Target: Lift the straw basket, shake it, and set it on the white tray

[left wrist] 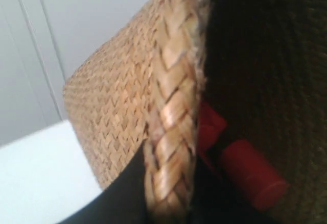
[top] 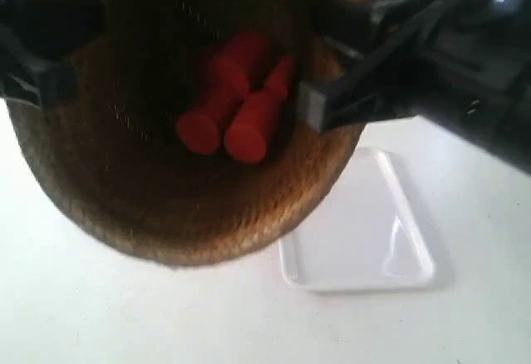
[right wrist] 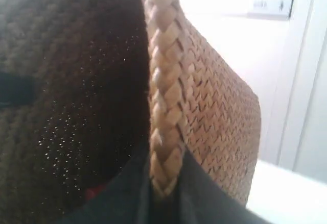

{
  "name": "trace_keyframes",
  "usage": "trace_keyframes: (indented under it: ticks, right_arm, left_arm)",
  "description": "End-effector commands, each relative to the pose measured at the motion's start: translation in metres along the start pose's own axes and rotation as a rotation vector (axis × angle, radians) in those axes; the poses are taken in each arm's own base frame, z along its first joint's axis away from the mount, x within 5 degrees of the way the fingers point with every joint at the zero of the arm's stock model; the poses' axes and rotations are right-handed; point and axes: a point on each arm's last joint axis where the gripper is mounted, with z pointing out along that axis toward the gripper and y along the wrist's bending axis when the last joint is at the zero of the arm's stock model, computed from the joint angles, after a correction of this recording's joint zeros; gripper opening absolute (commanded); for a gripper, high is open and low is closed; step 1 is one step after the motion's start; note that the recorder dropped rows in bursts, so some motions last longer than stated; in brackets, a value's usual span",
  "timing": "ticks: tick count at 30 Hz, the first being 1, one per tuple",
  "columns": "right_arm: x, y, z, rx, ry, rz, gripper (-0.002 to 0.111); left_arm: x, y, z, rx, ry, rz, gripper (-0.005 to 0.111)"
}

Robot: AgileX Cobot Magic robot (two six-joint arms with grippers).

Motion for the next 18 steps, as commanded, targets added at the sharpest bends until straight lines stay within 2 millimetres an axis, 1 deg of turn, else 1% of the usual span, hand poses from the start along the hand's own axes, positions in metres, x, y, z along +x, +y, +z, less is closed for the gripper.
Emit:
trace_keyframes:
  ticks: [1, 2, 3, 4, 6, 7, 8, 10, 11, 12, 13, 14, 15, 16, 17, 18]
  right_arm:
    - [-0.029, 0.016, -0.022, -0.16, 0.01, 0.018, 0.0]
    - [-0.029, 0.016, -0.023, -0.153, -0.01, -0.024, 0.0]
    - [-0.024, 0.013, -0.019, -0.117, -0.027, -0.075, 0.0]
    - [-0.013, 0.007, -0.009, -0.046, -0.035, -0.088, 0.0]
    - [0.008, -0.003, 0.009, 0.059, -0.003, -0.06, 0.0]
    - [0.01, -0.002, 0.012, 0.05, 0.025, -0.014, 0.0]
    - [0.005, 0.002, 0.011, 0.005, 0.05, 0.027, 0.0]
    - [-0.018, 0.016, -0.005, -0.132, 0.055, 0.025, 0.0]
    - [-0.026, 0.02, -0.011, -0.164, 0.039, 0.022, 0.0]
    - [-0.03, 0.02, -0.016, -0.166, 0.003, -0.027, 0.0]
    - [-0.027, 0.019, -0.015, -0.146, -0.015, -0.069, 0.0]
    - [-0.02, 0.015, -0.009, -0.097, -0.025, -0.089, 0.0]
    - [-0.007, 0.007, 0.002, -0.007, -0.031, -0.089, 0.0]
    - [0.002, 0.001, 0.009, 0.049, -0.018, -0.077, 0.0]
    - [0.008, -0.001, 0.016, 0.072, 0.006, -0.05, 0.0]
    - [0.004, 0.0, 0.017, 0.057, 0.023, -0.009, 0.0]
  left_arm:
    - [-0.024, -0.016, -0.03, 0.135, 0.004, 0.065, 0.0]
    - [-0.024, -0.015, -0.032, 0.114, -0.018, 0.101, 0.0]
    - [-0.02, -0.011, -0.028, 0.079, -0.025, 0.112, 0.0]
    - [-0.01, -0.005, -0.017, 0.033, -0.021, 0.091, 0.0]
    - [0.01, 0.002, 0.004, -0.011, 0.046, 0.03, 0.0]
    - [0.012, 0.002, 0.007, -0.005, 0.075, -0.006, 0.0]
    - [0.008, 0.0, 0.005, 0.014, 0.087, -0.037, 0.0]
    - [-0.009, -0.006, -0.012, 0.062, 0.056, -0.014, 0.0]
    - [-0.017, -0.008, -0.021, 0.073, 0.018, 0.012, 0.0]
    - [-0.019, -0.008, -0.026, 0.061, -0.016, 0.036, 0.0]
    - [-0.016, -0.006, -0.025, 0.044, -0.026, 0.047, 0.0]
    - [-0.008, -0.003, -0.017, 0.016, -0.024, 0.048, 0.0]
    - [0.003, -0.001, -0.007, 0.0, 0.01, 0.041, 0.0]
    - [0.012, 0.001, 0.002, -0.006, 0.045, 0.037, 0.0]
    - [0.017, 0.001, 0.007, 0.0, 0.084, 0.024, 0.0]
    - [0.013, -0.001, 0.007, 0.017, 0.095, 0.005, 0.0]
